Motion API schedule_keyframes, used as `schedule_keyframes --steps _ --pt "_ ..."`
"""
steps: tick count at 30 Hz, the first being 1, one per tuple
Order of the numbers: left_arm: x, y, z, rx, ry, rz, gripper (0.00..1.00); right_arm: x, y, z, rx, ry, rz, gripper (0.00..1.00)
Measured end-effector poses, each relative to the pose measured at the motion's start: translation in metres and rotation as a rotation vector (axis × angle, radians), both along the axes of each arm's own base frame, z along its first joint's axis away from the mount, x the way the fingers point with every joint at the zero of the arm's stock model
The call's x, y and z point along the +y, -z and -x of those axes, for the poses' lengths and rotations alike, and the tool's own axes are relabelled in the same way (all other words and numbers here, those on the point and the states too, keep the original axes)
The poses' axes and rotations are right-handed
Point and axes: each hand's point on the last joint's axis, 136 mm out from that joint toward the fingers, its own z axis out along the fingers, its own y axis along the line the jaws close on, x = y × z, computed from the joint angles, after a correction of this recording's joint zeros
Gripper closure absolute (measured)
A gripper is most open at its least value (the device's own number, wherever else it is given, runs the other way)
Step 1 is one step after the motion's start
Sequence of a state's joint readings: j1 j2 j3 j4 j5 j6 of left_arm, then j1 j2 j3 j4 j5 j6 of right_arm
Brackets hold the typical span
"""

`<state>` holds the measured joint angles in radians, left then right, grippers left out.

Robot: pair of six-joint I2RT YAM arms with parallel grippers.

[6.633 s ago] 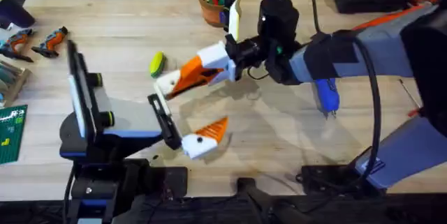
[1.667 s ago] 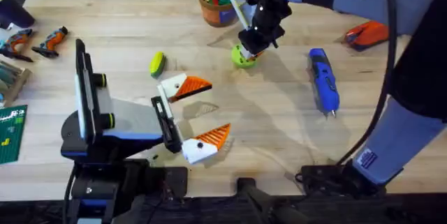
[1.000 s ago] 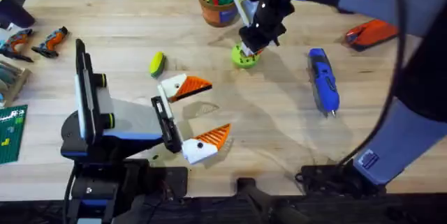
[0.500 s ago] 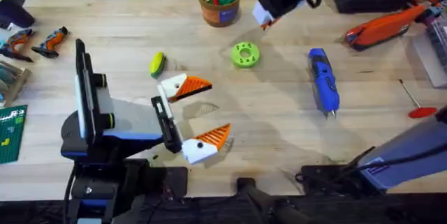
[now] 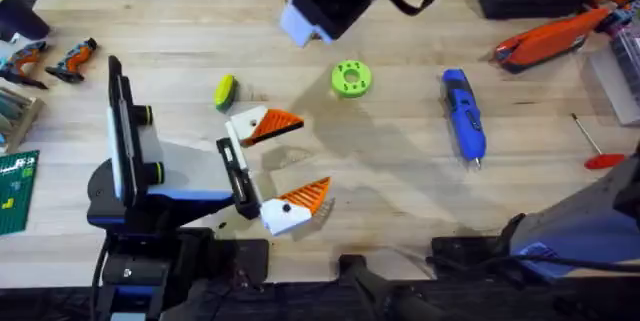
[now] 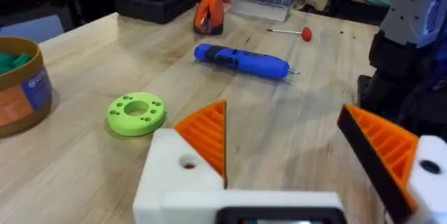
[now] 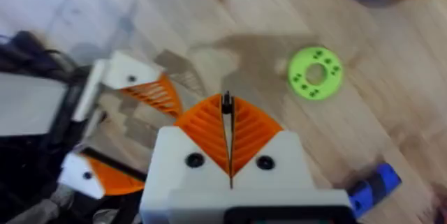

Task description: Pick up the gripper from the table and insert it into the empty holder that is missing its gripper. Then pick up a screw, insert it into the mounting hole, and use the screwdriver to tighten it. Finally, clean up the table by picking up the vegetable and placing it into the bucket.

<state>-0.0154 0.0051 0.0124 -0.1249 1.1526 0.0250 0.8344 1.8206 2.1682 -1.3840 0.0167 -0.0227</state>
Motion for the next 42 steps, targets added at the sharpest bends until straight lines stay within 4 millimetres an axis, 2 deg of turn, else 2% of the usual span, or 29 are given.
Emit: schedule_keyframes --steps 4,7,15,23,32,42 --pt "0.000 0.000 0.000 0.000 0.000 0.000 0.015 0.019 -0.011 0.018 0.024 -0.067 -0.063 0.994" --pt "0.000 0.000 0.000 0.000 0.000 0.000 0.015 0.029 -0.011 0.030 0.040 -0.106 -0.076 0.994" --pt "0.000 0.000 0.000 0.000 0.000 0.000 0.015 0.052 0.001 0.058 0.079 -0.206 -0.053 0.994" --pt "0.000 0.000 0.000 0.000 0.000 0.000 0.015 0.059 0.021 0.079 0.118 -0.301 0.021 0.994" --pt "0.000 0.000 0.000 0.000 0.000 0.000 0.016 0.065 0.041 0.076 0.141 -0.330 0.070 0.994" --pt "0.000 0.000 0.000 0.000 0.000 0.000 0.016 0.076 0.051 0.069 0.123 -0.372 0.075 0.994"
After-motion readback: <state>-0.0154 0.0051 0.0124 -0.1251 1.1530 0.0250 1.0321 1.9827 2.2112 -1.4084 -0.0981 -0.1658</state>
